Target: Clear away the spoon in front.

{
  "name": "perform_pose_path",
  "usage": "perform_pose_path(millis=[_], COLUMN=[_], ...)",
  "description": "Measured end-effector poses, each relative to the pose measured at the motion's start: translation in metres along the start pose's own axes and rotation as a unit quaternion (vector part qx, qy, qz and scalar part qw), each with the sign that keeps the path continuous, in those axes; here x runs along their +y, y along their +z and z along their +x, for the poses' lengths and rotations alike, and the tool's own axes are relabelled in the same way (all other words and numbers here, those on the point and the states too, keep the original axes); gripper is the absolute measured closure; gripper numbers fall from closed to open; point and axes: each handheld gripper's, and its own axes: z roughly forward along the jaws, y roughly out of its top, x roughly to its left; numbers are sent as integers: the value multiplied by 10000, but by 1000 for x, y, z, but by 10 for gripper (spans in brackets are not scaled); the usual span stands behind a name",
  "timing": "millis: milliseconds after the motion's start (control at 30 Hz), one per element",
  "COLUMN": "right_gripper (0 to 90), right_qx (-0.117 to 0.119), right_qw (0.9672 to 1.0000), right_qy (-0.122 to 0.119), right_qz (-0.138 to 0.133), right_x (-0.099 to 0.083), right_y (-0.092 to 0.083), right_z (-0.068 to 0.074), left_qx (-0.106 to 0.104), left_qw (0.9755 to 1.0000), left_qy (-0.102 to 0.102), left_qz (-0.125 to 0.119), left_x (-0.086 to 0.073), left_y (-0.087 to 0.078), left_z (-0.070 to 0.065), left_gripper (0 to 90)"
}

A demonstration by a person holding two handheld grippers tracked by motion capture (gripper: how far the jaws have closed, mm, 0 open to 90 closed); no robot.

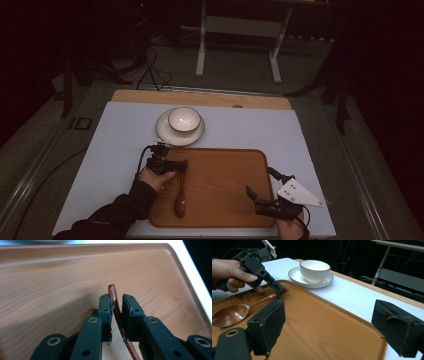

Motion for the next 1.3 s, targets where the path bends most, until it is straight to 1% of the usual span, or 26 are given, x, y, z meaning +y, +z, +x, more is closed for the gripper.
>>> perform_pose_path(millis=[33, 67, 100, 133, 167, 233, 300, 400, 433, 533, 567, 600, 633, 700, 733, 767, 800, 967, 1133, 1167, 1200, 1233, 1300], right_gripper=[118, 118, 118, 118, 118, 118, 118, 118, 118, 118, 118, 118, 118, 118, 118, 118, 118, 118, 118, 118, 118, 118, 118], right_qx=[4, 6, 7, 7, 14, 21, 24, 32, 34, 43, 44, 49, 49, 55, 51, 53, 53, 46, 54, 54, 45, 39, 35], right_qw=[10000, 10000, 10000, 10000, 10000, 10000, 10000, 10000, 10000, 10000, 10000, 10000, 10000, 10000, 10000, 10000, 10000, 10000, 10000, 10000, 10000, 10000, 10000], right_qy=[-1, -9, -11, -11, -6, 1, -4, -3, -5, -14, -9, -16, -21, -11, -15, -22, -22, -15, -6, -6, -21, -21, -14], right_qz=[1, 1, 3, 3, 4, 7, 10, 11, 14, 17, 18, 19, 21, 31, 36, 32, 32, 38, 49, 49, 29, 27, 22], right_x=[0, 0, 0, 0, 0, 0, 0, 0, 0, 0, 0, 0, 0, 0, 0, 0, 0, 0, 0, 0, 0, 0, 0], right_y=[0, 0, 0, 0, 0, 0, 0, 1, 1, 1, 1, 1, 1, 1, 2, 2, 2, 1, 1, 1, 1, 1, 1], right_z=[0, 0, 0, 0, 0, 0, 0, 1, 1, 1, 1, 1, 1, 1, 1, 1, 1, 1, 1, 1, 1, 1, 1], left_qx=[0, 64, 101, 101, 163, 187, 238, 290, 345, 402, 342, 357, 375, 320, 333, 296, 296, 240, 384, 384, 406, 499, 511], left_qw=[10000, 10000, 9999, 9999, 9999, 9998, 9997, 9995, 9993, 9988, 9988, 9987, 9985, 9987, 9985, 9987, 9987, 9984, 9976, 9976, 9975, 9970, 9971], left_qy=[0, 18, -12, -12, 15, -16, 28, 28, 50, 169, 249, 282, 327, 350, 418, 413, 413, 497, 556, 556, 552, 571, 544], left_qz=[0, -8, 12, 12, 3, -8, -38, -102, -123, -227, -250, -239, -213, -170, -122, -71, -71, 95, 169, 169, 191, 177, 177], left_x=[0, -1, -1, -1, -2, -3, -3, -2, -2, 0, 0, 0, 0, 0, 0, -1, -1, -2, -1, -1, -1, -1, -1], left_y=[0, 1, 2, 2, 2, 3, 2, 0, -1, -5, -6, -6, -6, -5, -3, -2, -2, 7, 12, 12, 11, 10, 9], left_z=[0, 0, 1, 1, 1, 1, 1, 2, 1, -1, -4, -5, -6, -9, -12, -13, -13, -17, -19, -19, -17, -16, -14], left_gripper=[759, 752, 751, 746, 729, 716, 702, 675, 637, 630, 652, 709, 732, 784, 803, 829, 861, 888, 888, 888, 888, 888, 888])
